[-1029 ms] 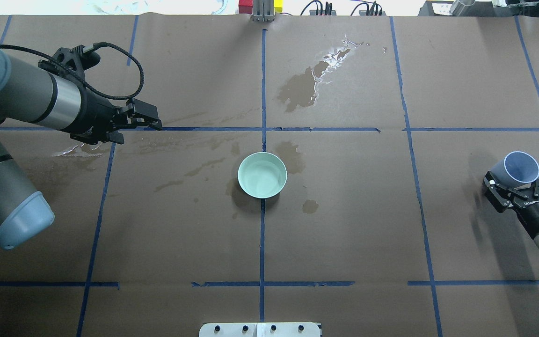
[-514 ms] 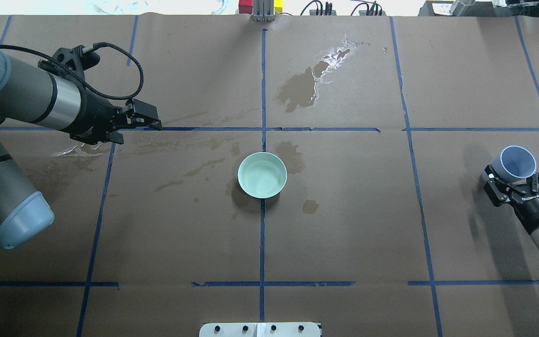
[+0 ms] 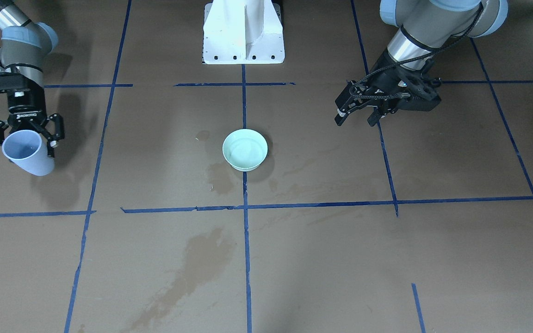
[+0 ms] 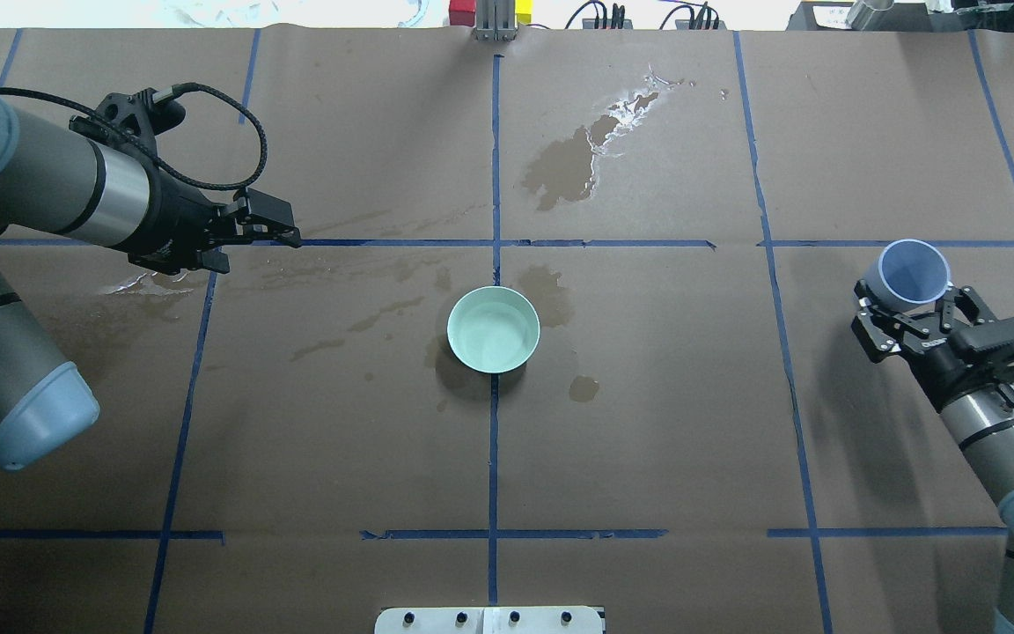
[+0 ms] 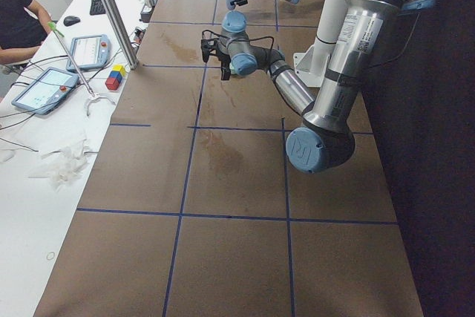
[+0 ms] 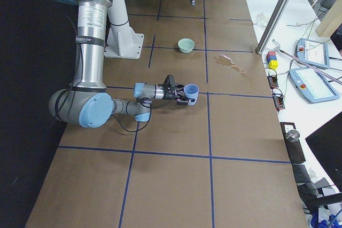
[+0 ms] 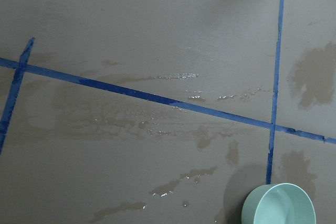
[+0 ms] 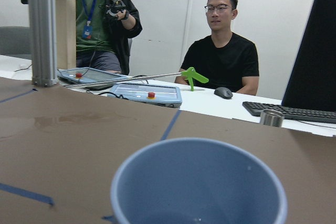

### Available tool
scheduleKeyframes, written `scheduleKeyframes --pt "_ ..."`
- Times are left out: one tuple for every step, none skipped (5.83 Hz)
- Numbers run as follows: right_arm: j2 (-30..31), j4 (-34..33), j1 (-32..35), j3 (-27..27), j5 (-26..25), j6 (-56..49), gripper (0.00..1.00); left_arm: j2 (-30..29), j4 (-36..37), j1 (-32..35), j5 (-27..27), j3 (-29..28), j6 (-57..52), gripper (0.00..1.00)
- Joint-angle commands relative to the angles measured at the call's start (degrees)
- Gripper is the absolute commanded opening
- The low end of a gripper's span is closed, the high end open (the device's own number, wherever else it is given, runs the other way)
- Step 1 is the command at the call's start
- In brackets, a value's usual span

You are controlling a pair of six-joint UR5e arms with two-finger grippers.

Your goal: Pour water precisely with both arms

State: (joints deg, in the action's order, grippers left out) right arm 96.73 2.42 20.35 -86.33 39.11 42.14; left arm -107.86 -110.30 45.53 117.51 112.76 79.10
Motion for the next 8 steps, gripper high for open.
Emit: scheduleKeyframes --pt "-4.3 -14.8 -0.2 -11.3 3.3 -1.4 0.15 0.6 0.0 0.0 0.0 0.0 0.0 1.0" --pt "-9.4 -21.0 -0.7 -12.3 3.3 -1.4 0.18 0.6 0.0 0.0 0.0 0.0 0.0 1.0" --pt "-13.2 -25.8 -2.4 -11.9 2.4 -1.2 0.17 0.7 0.0 0.0 0.0 0.0 0.0 1.0" --pt "-17.3 -29.9 -6.3 -11.6 1.0 -1.4 0.15 0.6 0.0 0.0 0.0 -0.1 0.0 1.0" --pt "-23.2 -36.9 -7.8 -9.8 -0.3 -1.4 0.14 0.6 0.0 0.3 0.0 -0.1 0.0 1.0" --pt "-25.7 -40.6 -9.4 -9.4 -2.1 -1.5 0.12 0.6 0.0 0.3 0.0 0.1 0.0 1.0" --pt "-26.4 -45.4 -10.6 -9.4 -6.5 -1.9 0.12 0.6 0.0 0.3 0.0 0.1 0.0 1.0" --pt "-27.6 -46.5 -11.3 -9.1 -7.2 -8.9 0.11 0.6 0.0 0.3 0.0 0.2 0.0 1.0"
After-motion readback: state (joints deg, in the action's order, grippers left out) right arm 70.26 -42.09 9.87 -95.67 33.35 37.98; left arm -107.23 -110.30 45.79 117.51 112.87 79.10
